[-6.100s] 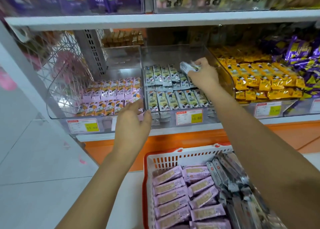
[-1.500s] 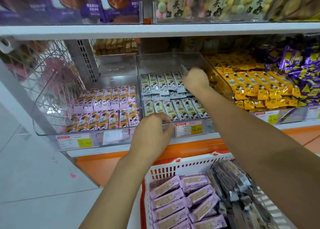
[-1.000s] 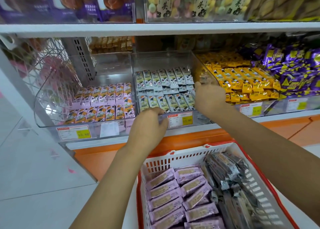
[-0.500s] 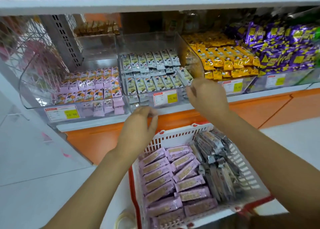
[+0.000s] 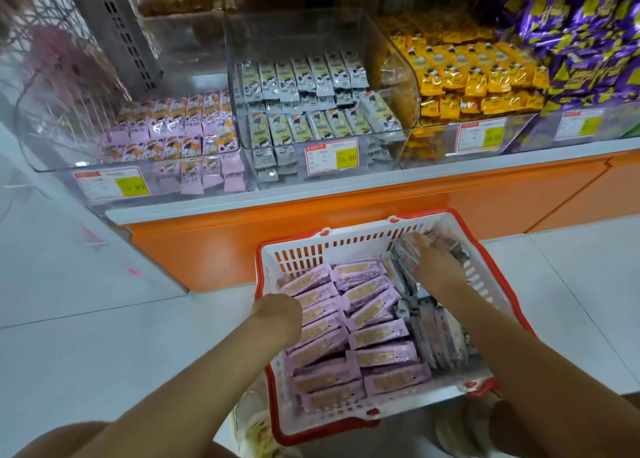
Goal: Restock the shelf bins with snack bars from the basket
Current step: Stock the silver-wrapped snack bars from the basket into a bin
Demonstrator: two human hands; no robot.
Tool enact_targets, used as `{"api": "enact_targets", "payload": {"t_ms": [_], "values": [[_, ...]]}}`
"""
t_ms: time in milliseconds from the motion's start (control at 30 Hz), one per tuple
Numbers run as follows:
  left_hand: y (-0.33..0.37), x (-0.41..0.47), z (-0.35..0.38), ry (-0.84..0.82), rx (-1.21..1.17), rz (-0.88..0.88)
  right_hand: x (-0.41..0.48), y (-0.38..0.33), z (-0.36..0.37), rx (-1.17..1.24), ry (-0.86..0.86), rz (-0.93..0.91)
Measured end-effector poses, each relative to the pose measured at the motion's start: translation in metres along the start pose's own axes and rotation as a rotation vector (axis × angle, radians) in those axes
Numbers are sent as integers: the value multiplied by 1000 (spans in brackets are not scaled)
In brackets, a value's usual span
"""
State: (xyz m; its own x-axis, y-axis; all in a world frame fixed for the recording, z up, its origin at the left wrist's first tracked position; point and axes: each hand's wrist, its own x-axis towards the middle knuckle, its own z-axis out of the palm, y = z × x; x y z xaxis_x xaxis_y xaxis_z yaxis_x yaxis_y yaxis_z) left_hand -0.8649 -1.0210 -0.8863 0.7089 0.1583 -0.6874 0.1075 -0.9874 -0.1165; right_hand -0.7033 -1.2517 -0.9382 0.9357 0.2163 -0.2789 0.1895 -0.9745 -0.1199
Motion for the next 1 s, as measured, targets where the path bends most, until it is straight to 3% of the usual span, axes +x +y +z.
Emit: {"api": "enact_targets", "payload": {"t_ms": [200,333,433,533,600,733,1000], "values": [[-14,11,1,-27,-125,3,-2,-12,15,-39,22,10],[-22,10,-3,-14,-256,34,-22,-17,14,228,146,-49],[-22,7,-17,1,-524,83,-49,-28,-5,962,35,131],[-17,0,-34,66,-890,214,-83,-46,-30,1744,-436,249],[-12,-8,-43,80,-1159,246,-102,-56,-38,1966,-614,250],[-7,-19,-54,2,-1521,298,-126,-71,-47,2072,-661,213],[-1,-27,-56,-73,-1950,292,-121,-68,-49,1921,-517,46]]}}
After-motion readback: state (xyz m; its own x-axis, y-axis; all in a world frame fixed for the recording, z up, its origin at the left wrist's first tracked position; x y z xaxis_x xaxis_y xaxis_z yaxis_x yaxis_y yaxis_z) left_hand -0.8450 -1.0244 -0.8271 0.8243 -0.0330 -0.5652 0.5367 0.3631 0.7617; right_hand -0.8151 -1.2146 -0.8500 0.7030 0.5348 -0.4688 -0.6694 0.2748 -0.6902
